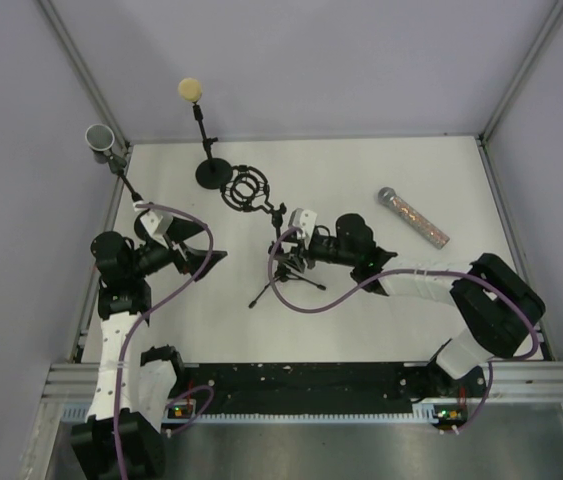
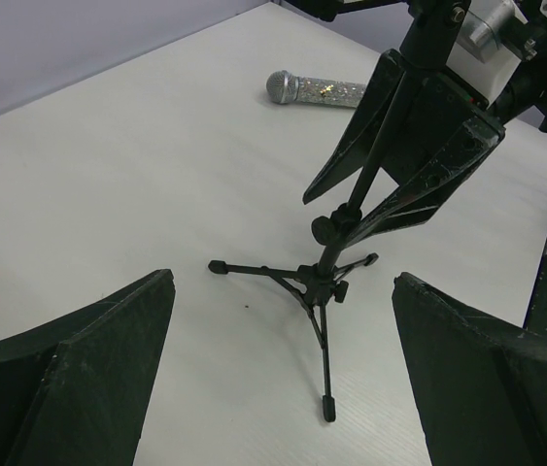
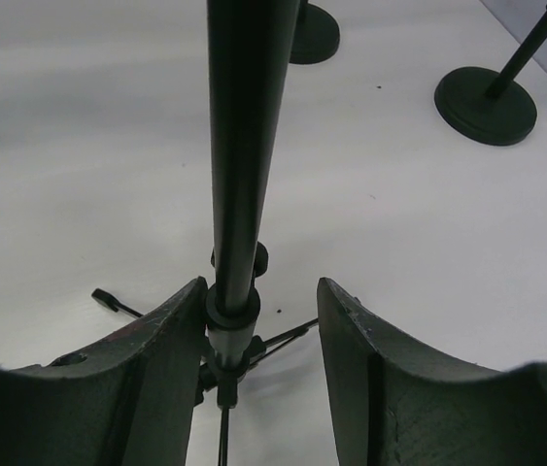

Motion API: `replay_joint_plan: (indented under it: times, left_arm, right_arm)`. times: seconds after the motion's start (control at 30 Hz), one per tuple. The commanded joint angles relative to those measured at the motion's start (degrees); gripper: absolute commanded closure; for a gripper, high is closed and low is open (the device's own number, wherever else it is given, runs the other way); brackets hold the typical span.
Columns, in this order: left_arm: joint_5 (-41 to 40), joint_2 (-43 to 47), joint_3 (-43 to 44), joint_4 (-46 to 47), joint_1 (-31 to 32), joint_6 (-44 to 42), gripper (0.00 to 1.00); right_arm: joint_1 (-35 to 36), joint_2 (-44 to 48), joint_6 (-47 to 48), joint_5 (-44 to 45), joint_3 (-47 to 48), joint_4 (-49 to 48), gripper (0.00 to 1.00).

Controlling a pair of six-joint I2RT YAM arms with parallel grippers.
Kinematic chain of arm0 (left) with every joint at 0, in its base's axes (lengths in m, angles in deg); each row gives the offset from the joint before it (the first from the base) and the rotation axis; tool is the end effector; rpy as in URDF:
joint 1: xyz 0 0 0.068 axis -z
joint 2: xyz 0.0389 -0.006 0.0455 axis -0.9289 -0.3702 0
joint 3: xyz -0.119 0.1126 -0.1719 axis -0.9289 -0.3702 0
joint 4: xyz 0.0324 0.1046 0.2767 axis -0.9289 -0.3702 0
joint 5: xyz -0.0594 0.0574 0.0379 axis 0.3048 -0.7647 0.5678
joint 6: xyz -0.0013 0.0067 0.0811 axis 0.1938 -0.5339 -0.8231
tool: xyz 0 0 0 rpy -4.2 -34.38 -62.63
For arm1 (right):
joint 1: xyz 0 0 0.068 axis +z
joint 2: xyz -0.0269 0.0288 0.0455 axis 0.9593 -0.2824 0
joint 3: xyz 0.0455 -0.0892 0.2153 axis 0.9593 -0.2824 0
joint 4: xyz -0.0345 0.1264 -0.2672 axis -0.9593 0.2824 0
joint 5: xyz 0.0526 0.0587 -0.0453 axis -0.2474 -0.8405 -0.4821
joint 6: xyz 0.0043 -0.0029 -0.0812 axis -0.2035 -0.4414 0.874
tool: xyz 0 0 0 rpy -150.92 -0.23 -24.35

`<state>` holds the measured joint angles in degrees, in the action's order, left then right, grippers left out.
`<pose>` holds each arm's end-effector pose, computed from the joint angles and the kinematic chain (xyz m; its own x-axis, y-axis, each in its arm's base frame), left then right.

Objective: Remove the microphone from the stand

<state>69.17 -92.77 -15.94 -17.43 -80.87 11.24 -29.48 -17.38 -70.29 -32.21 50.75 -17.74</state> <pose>0.2535 -0.0105 0.2594 -0.1208 -0.0706 -0.9902 0.8160 0.5610 -0.1395 0.2562 0.2948 0.1551 0.0885 -0.1877 -0.9782 -0.9515 0.2746 -0.1388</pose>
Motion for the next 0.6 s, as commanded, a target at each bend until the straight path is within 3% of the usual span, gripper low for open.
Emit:
replay_joint_plan:
  times: [0.0,0.07,0.23,0.37,0.57]
  left_arm:
    - [-0.6,0.4,-0.3,2.1,-0.2,0.0,0.01]
    - [-0.8,0.4,-0.3,2.1,-0.2,0.1,0.01]
    - [-0.2,0.4,-0.4,2.1,-0.2,-0.4,0.01]
    - [2.4,0.2,-0.3,2.1,-0.1,-1.1,0.01]
    - [3.3,-0.2,2.4,-3.5,3.0,-7.5,0.01]
  right_arm:
    - [1.7,-1.2,1.2,3.9,0.3,-2.1,0.53]
    - [2.0,-1.5,1.3,4.6,0.6,-1.6,0.60]
    - [2.5,-1.2,2.3,4.9,2.5,1.9,0.99]
    - [1.8,0.8,3.0,3.0,4.4,5.7,1.00]
    - [-2.0,5.0,-0.6,-9.9,7.0,11.3,1.00]
